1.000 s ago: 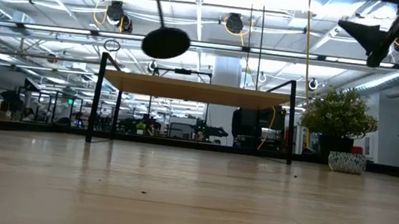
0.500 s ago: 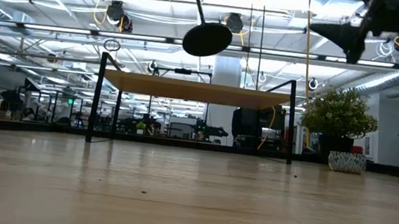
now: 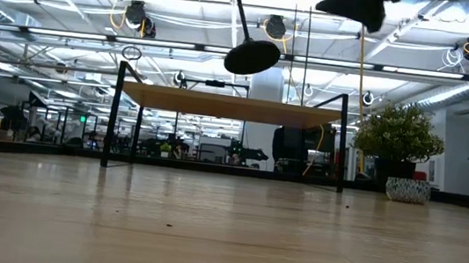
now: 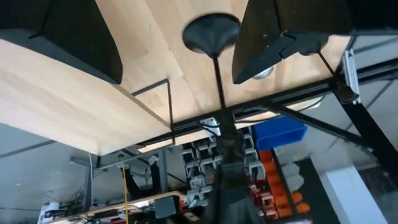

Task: Pick & Place candle stick holders
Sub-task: Put the top black candle holder on the shelf

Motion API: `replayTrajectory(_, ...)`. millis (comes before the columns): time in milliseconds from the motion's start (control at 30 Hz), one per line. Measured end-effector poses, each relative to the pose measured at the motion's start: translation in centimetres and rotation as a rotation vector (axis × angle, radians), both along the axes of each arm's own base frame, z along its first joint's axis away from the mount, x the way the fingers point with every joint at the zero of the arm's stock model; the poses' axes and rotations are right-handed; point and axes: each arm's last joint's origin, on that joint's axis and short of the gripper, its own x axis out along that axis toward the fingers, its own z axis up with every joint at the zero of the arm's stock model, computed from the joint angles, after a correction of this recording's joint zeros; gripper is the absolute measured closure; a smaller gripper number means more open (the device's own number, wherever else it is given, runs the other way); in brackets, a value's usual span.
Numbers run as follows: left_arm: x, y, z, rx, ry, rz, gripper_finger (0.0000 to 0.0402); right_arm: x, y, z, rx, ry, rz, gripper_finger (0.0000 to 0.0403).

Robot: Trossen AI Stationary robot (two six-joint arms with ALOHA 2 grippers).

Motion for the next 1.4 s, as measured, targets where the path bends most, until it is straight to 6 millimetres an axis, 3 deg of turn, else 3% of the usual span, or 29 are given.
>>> replayTrajectory(167,0.3,-0.2,0.1,0.023,-0.031,-0.016,0.0394,2.5,0.4,0.2,-0.036,0.038,0.001,0.0110)
replayTrajectory(400,0.8,-0.5,0.5,0.061,-0.094,-0.024,0.0394,4.8,0.1,-1.1,0.002,0.084,-0.042,0.0110)
replayTrajectory(1100,5.2,-1.0,-2.1,0.007,-0.178,-0.116,0.0394,5.2,0.4,-1.7,0.072,0.100,-0.002,0.0112)
replayTrajectory(1400,5.2,-0.9,-2.3,0.016,-0.160,-0.106,0.0394,5.1,0.4,-1.8,0.101,0.103,-0.009,0.0165)
